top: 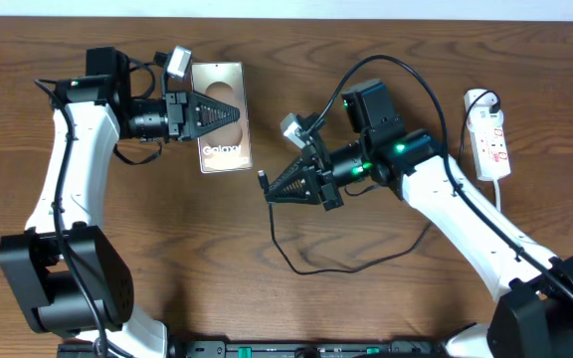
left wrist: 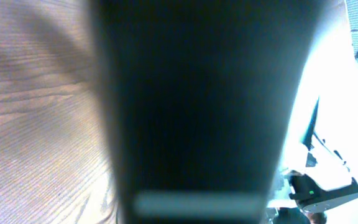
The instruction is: Plug charger to phone and switch on socket
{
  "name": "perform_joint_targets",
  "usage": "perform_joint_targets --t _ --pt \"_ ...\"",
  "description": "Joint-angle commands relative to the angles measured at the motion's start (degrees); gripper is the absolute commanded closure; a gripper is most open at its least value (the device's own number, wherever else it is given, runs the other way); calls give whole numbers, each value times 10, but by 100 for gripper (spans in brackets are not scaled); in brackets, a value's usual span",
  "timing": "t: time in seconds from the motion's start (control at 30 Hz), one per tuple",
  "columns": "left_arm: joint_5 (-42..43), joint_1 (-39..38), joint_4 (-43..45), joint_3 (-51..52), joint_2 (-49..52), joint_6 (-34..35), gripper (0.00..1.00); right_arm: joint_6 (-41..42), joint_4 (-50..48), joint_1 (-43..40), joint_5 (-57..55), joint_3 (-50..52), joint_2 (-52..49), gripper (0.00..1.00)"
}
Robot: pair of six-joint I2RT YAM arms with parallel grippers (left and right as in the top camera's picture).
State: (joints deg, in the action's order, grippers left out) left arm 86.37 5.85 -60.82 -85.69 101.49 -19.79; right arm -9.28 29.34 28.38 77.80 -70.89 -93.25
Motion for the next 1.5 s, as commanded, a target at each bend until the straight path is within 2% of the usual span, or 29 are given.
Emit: perform_joint_targets --t 0.0,0.13,0.2,0.27,0.43,0.53,0.6,0.83,1.07,1.17,1.27,1.37,1.47 --pt "37 -17 5 -3 -20 -18 93 38 -14 23 -17 -1 -9 99" --pt "37 -17 7 -3 -20 -18 93 78 -42 49 -52 1 -29 99" --pt "37 -12 7 -3 -20 -9 93 102 -92 63 -78 16 -35 99" --pt "37 -5 7 -3 -20 0 92 176 -170 70 -119 42 -34 99" --pt "37 19 7 -3 -20 26 93 386 -475 77 -165 151 -34 99" --pt "37 31 7 -3 -19 28 93 474 -655 73 -167 217 -34 99" --pt "37 31 7 -3 -19 28 93 508 -726 72 -168 238 -34 99" --pt "37 28 7 -3 -19 28 93 528 -763 93 -167 242 -34 99" --pt "37 28 7 -3 -19 58 92 560 -767 99 -213 242 -35 99" --pt "37 28 15 -3 -19 121 93 562 -738 99 -212 242 -35 99" --pt "36 28 32 -3 -19 150 93 562 -702 90 -189 242 -35 99" --pt "36 23 49 -3 -19 150 92 567 -711 78 -128 242 -34 99" --pt "36 6 108 -3 -19 163 92 581 -724 58 -74 242 -32 99"
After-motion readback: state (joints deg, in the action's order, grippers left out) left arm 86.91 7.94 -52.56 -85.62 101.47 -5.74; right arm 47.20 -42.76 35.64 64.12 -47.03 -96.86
